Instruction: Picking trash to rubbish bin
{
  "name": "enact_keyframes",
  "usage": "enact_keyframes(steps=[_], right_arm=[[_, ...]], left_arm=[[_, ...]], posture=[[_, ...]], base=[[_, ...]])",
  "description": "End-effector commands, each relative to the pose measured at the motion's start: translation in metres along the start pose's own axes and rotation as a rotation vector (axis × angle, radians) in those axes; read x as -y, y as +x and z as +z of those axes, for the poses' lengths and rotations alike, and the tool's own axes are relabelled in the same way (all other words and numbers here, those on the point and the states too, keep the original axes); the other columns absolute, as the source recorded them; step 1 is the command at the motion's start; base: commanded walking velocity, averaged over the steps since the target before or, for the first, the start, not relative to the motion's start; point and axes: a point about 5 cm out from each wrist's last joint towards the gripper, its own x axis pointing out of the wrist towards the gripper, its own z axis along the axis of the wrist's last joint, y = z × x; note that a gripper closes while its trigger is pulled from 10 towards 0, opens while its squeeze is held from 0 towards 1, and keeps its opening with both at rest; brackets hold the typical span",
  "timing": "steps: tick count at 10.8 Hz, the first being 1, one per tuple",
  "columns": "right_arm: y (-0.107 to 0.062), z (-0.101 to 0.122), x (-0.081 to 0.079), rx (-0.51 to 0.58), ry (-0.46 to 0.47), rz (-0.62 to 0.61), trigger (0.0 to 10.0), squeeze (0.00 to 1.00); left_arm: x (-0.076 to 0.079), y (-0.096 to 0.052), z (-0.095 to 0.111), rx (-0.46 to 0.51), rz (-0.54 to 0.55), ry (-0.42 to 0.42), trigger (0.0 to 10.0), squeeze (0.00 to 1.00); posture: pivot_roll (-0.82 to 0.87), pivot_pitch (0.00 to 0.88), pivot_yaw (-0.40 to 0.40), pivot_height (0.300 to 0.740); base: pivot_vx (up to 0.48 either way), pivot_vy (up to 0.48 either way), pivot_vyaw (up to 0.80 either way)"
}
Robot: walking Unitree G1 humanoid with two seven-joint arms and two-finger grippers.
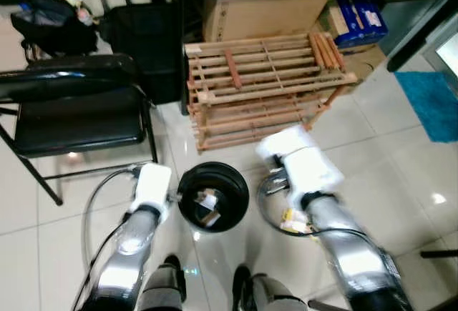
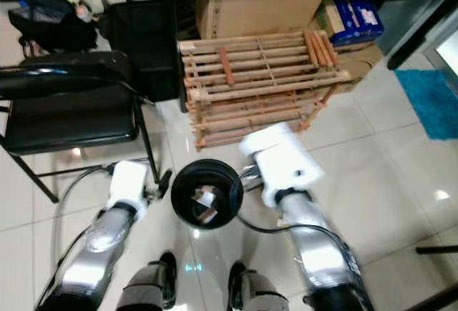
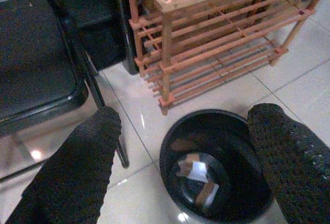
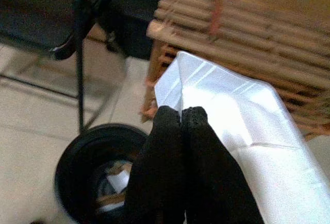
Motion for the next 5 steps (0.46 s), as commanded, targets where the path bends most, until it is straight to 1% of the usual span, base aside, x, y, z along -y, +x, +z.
enact_keyframes(steps=[1, 2, 3, 4, 5], right_arm=[[0.004, -0.013, -0.004, -0.031, -0.001, 0.034, 10.0, 0.0], [0.01, -0.018, -0.007, -0.047, -0.004, 0.056, 10.0, 0.0], [0.016, -0.025, -0.011, -0.07, -0.008, 0.078, 10.0, 0.0], [0.022, -0.028, -0.015, -0.084, -0.011, 0.097, 10.0, 0.0], [0.029, -0.032, -0.02, -0.094, -0.037, 0.124, 10.0, 0.0]], left_arm=[[0.006, -0.011, 0.004, -0.019, -0.084, -0.027, 10.0, 1.0], [0.007, -0.02, 0.007, -0.038, -0.134, -0.038, 10.0, 1.0], [0.005, -0.029, 0.008, -0.065, -0.156, -0.046, 10.0, 1.0], [0.001, -0.038, 0.007, -0.105, -0.16, -0.059, 10.0, 1.0], [-0.003, -0.056, 0.008, -0.187, -0.201, -0.12, 10.0, 1.0]], posture=[[0.39, 0.332, -0.143, 0.74], [0.41, 0.344, -0.144, 0.74], [0.41, 0.344, -0.144, 0.74], [0.48, 0.375, -0.141, 0.74], [0.5, 0.39, -0.137, 0.74]], base=[[0.0, 0.0, 0.0], [0.0, 0.0, 0.0], [0.0, 0.0, 0.0], [0.0, 0.0, 0.0], [0.0, 0.0, 0.0]])
